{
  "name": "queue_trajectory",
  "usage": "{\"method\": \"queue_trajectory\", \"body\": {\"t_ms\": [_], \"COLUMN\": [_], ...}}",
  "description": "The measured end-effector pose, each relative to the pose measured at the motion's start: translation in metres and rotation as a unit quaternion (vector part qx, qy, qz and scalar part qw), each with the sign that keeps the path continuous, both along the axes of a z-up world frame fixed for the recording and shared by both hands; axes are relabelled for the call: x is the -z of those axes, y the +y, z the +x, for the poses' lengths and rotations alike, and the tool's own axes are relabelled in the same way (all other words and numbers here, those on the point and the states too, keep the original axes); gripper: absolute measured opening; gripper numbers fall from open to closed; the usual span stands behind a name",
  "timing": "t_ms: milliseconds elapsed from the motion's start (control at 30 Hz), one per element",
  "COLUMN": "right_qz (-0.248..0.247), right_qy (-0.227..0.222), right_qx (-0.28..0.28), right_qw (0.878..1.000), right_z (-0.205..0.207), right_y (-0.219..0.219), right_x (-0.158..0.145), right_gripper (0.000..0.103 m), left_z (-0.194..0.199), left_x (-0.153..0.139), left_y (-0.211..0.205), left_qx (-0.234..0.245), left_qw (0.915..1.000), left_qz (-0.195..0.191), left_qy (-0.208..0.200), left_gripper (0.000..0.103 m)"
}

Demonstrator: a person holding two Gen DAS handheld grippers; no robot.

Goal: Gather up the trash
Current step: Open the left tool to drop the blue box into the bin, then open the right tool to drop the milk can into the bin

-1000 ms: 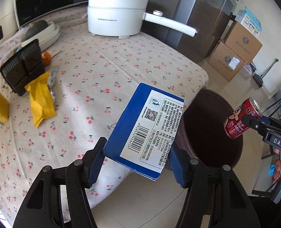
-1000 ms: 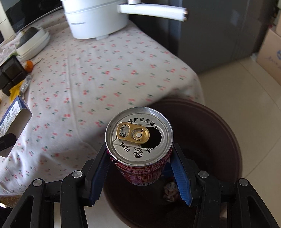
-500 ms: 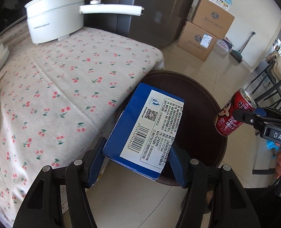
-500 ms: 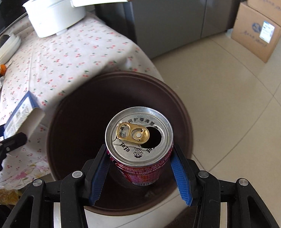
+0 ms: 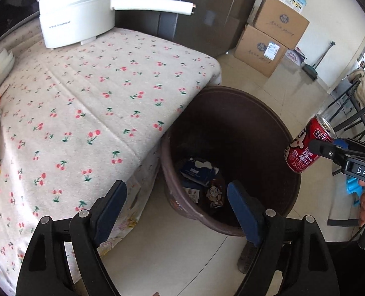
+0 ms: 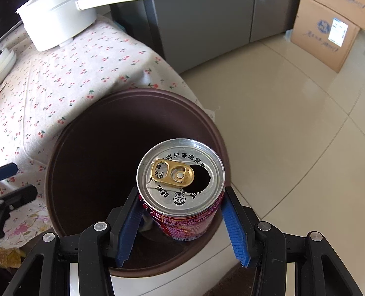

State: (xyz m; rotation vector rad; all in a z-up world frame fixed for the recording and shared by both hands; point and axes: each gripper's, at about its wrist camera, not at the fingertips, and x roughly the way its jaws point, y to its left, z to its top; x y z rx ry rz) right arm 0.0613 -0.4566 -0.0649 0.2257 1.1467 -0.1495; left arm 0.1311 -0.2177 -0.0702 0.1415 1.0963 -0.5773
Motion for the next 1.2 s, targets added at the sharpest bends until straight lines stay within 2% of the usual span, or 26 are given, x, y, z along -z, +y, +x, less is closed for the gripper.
{"method": "queue_trajectory", "body": {"t_ms": [467,967,1200], "right_qz": [-0.019,-0.027,-0.023], "right_qy": [0.038,0.065,0.08], "right_qx": [-0.06,-0.107,-0.109], "right_qw": [0.997,0.992,0.991], "right_z": [0.038,0.064,0.067], "right_y": [0.064,0.132,0.146], "right_x": [0.026,0.047,0.056], "right_gripper": [0.056,0.056,0.056], "left_z": [0.006,-0.003,-0.007], "left_x": [-0.019,-0.031,-0.033], "left_y": [0.101,0.205,0.251], "left_qx": [-0.088,-0.156,-0.189], "left_qw": [0.9948,0.9859,0.9803], "left_qz": [0.052,0.059,0.056], "left_qy": [-0.005,-0.008,-0.01], "left_gripper": [0.086,0.086,0.086]}}
